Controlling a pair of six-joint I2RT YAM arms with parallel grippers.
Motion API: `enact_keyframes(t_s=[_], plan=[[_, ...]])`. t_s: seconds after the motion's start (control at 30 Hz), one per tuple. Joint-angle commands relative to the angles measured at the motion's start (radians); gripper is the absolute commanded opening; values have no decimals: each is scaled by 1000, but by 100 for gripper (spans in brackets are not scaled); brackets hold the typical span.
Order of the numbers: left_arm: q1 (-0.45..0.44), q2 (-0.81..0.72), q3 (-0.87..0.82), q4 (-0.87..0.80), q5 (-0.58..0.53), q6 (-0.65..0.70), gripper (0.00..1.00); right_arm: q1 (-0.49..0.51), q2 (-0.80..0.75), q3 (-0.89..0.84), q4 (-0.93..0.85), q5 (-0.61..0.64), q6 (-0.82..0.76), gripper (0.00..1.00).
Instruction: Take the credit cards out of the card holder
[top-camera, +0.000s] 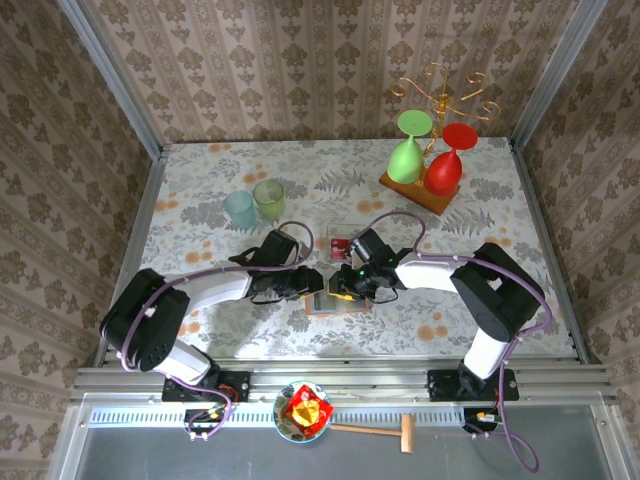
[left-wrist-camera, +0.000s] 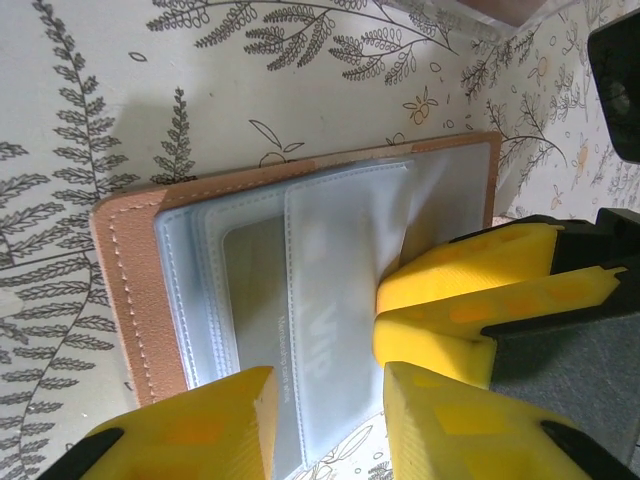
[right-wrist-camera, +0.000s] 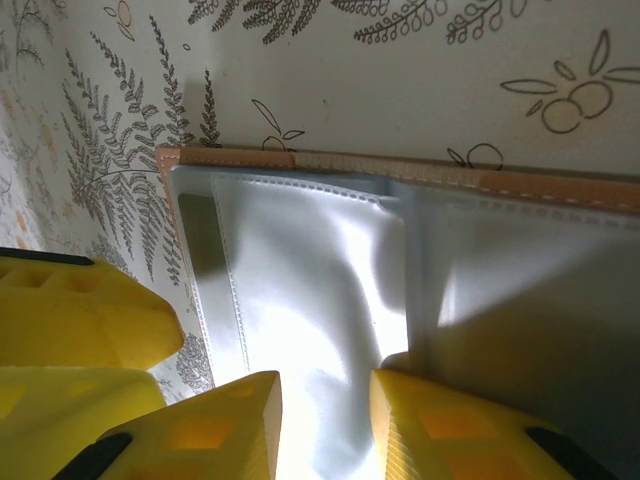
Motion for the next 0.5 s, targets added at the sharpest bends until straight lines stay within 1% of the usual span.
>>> enact_keyframes(t_s=[0.0,0.37,0.47], plan=[[-5,31,29,6,13,-12,34,-11,-16,-24,33,-24,28,30],[-12,67,44,-13,10,-9,34,-26,-16,-60,86,-52,52,29],[-15,71,49,-10,17,-9,31,-29,-16,-65,93,-55,52,29]])
